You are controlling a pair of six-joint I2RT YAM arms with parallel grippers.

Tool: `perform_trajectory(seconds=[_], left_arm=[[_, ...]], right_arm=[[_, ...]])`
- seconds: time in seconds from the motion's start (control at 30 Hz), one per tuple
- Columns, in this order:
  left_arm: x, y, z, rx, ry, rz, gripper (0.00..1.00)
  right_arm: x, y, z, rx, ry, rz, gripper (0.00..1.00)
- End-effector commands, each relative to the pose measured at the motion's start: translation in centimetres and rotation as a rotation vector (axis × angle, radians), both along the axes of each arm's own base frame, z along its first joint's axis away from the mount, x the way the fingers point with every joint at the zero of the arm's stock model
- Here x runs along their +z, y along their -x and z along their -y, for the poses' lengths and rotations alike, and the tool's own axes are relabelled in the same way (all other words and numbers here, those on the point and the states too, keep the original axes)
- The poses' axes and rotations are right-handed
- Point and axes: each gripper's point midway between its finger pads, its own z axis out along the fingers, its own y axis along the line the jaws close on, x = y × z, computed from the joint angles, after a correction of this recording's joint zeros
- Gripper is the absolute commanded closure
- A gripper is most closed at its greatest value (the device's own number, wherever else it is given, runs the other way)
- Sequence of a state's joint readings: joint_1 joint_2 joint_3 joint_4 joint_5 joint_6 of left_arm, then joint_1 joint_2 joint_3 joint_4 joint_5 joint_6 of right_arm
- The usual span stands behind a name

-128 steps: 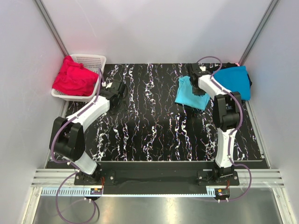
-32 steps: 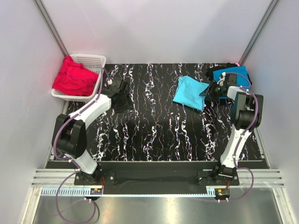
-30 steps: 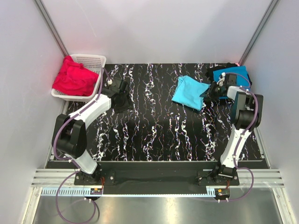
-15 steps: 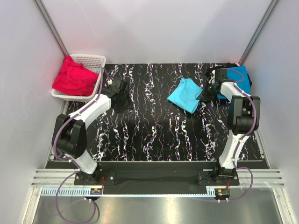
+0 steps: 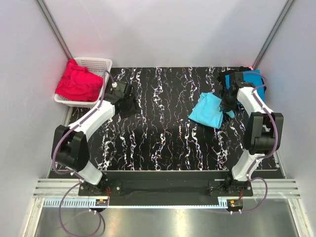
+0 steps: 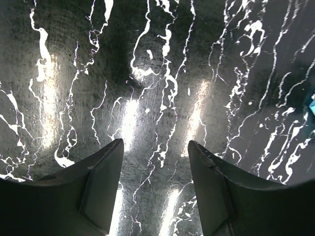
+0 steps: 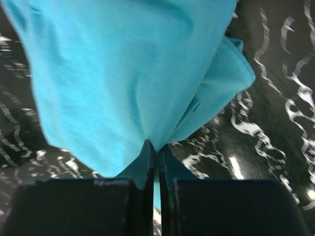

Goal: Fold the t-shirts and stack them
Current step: Neatly place the folded tshirt to the corner

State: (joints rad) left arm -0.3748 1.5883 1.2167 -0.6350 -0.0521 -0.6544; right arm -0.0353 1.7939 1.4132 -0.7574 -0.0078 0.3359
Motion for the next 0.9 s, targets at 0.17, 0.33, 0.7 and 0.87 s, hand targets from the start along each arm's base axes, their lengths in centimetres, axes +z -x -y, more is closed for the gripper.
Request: perform_trajectory(seconds=[0.17, 0.33, 0.7, 0.87], left_arm=[[3.6, -0.4, 0.3, -0.005, 0.049, 0.091, 0.39], [4.1, -0.4, 0.2, -0.002, 0.048, 0.104, 0.39], [4.9, -0.2, -0.4, 0.005, 0.026, 0.120, 0.39], [5.1, -0.3, -0.7, 0.012, 0.014, 0.124, 0.39]], right_arm=[[4.3, 2.6, 6.2, -0.239, 0.269, 0.003, 1.00], [5.5, 3.5, 9.6, -0.374, 0.339, -0.007, 1.00], [5.4, 4.1, 14.5, -0.512, 0.467, -0.101, 1.00], [4.8, 4.3, 16.3, -0.553, 0.522, -0.146, 1.00]])
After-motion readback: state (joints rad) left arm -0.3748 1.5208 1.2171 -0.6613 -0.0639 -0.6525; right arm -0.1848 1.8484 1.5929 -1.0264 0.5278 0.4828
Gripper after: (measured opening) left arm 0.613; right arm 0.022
